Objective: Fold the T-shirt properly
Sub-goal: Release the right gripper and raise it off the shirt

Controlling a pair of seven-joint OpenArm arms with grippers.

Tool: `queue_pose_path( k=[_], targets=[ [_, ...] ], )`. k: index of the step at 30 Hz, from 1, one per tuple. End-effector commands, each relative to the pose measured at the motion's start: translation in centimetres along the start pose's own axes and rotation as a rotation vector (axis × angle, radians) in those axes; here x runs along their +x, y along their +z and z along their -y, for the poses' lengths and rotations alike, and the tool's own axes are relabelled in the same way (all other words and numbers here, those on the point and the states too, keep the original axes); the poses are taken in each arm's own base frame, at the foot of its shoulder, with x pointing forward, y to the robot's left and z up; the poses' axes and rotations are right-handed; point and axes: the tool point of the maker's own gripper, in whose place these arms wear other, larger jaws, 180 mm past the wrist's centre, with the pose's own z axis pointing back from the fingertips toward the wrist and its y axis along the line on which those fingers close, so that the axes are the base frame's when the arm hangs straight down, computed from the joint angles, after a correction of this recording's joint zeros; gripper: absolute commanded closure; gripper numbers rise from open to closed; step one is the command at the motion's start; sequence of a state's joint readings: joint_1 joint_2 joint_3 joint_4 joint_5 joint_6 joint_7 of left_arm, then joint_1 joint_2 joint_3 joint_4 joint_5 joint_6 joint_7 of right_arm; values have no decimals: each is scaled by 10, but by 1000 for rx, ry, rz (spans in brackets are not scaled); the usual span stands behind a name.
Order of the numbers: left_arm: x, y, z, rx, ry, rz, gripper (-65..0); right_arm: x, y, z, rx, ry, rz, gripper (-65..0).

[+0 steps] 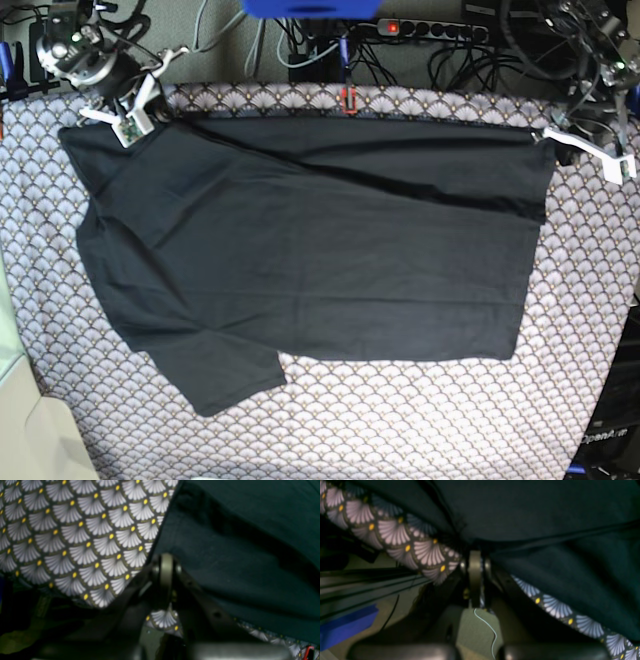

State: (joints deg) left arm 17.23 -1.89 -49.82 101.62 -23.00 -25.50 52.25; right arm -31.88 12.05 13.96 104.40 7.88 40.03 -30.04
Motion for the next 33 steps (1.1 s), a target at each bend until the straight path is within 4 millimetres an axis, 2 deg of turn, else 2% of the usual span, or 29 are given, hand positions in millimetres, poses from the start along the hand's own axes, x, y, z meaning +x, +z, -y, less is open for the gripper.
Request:
queue_pose_path(
  k=[1, 8, 22, 24, 27, 33],
  targets=[
    [15, 4, 0, -3, -14, 51, 0, 15, 1, 2, 2, 13, 48, -18],
    [14, 4, -1, 0, -14, 50, 0, 27, -10, -2, 34, 70, 36, -18],
    [10, 5, -1, 1, -13, 36, 0, 87, -26, 38, -80, 234, 55, -18],
    [10, 5, -1, 1, -13, 34, 0, 88, -28, 38, -105, 256, 44, -19],
    [10, 5, -1, 2, -14, 34, 0, 81, -29, 38, -131, 273, 7, -24],
    [10, 5, -1, 2, -14, 35, 0, 67, -30, 32, -134, 276, -29, -96]
  ],
)
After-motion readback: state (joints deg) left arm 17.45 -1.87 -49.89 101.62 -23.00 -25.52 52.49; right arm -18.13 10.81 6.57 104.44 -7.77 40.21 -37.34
